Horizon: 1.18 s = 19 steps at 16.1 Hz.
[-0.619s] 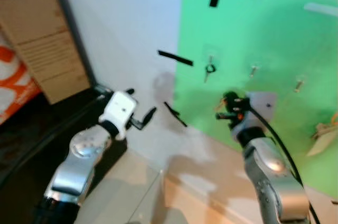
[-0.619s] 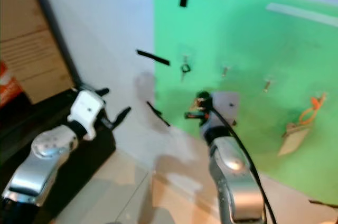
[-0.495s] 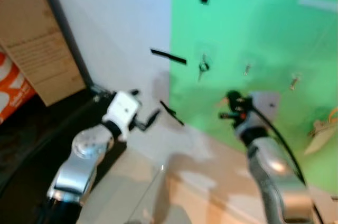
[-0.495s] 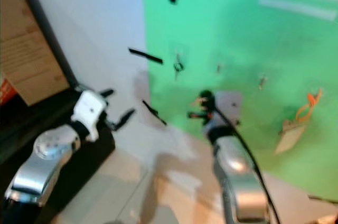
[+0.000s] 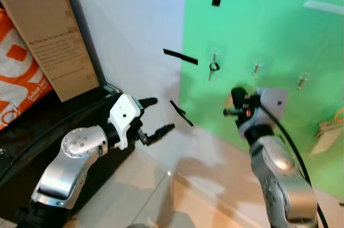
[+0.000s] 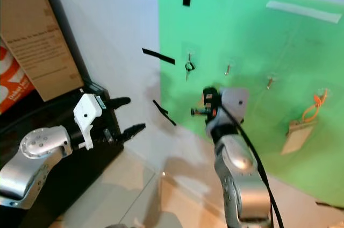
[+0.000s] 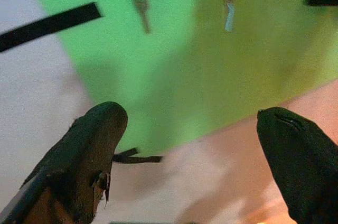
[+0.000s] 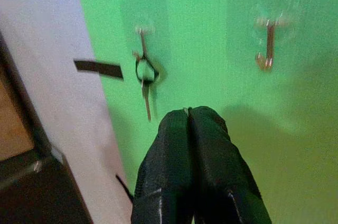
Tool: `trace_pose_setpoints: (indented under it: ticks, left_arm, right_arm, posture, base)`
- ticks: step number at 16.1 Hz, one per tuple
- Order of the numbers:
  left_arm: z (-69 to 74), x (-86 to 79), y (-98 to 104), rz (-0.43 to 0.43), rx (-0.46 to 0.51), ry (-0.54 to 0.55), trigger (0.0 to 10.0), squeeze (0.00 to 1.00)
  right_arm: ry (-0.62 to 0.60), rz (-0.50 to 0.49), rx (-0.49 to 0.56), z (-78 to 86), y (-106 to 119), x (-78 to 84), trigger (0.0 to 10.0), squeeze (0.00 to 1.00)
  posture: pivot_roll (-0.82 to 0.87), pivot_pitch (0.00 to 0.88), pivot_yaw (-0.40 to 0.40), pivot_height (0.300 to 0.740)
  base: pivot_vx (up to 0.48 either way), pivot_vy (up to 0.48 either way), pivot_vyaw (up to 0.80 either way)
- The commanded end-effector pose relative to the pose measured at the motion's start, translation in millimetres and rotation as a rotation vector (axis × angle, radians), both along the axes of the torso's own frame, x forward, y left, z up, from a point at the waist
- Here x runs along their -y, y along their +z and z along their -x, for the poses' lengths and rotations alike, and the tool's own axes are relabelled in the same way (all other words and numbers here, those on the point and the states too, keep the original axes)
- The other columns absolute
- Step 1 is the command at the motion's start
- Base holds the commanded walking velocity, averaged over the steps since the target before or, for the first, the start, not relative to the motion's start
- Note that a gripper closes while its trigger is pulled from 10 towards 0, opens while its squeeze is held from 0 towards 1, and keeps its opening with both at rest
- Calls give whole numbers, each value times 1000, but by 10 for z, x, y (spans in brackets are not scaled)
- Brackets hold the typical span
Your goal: Hang keys on a hook
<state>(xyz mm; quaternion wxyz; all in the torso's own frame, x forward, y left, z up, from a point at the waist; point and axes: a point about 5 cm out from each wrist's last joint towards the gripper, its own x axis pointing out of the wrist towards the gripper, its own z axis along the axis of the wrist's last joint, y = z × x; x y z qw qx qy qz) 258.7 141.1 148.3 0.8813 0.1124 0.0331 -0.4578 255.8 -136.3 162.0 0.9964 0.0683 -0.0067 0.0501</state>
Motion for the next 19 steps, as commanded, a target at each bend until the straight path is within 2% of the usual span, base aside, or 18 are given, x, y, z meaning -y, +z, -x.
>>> trace_pose_setpoints:
  ticks: [1, 11, 19]
  left_arm:
    - [13, 3, 54, -1, 1, -25, 10000, 0]
    - [41, 57, 102, 22, -19, -80, 10000, 0]
    - [64, 77, 122, 42, -40, -112, 10000, 0]
  right_arm:
    - [-14, -25, 53, -4, 126, 21, 10000, 0]
    - [-102, -91, 126, -59, 338, 129, 10000, 0]
    - [-108, -101, 113, -115, 342, 107, 10000, 0]
  posture:
    - [-39, 0, 30, 740]
    - [-48, 0, 30, 740]
    - [-43, 0, 29, 740]
  base:
    - [0, 0, 0]
    - [0, 0, 0]
    - [0, 0, 0]
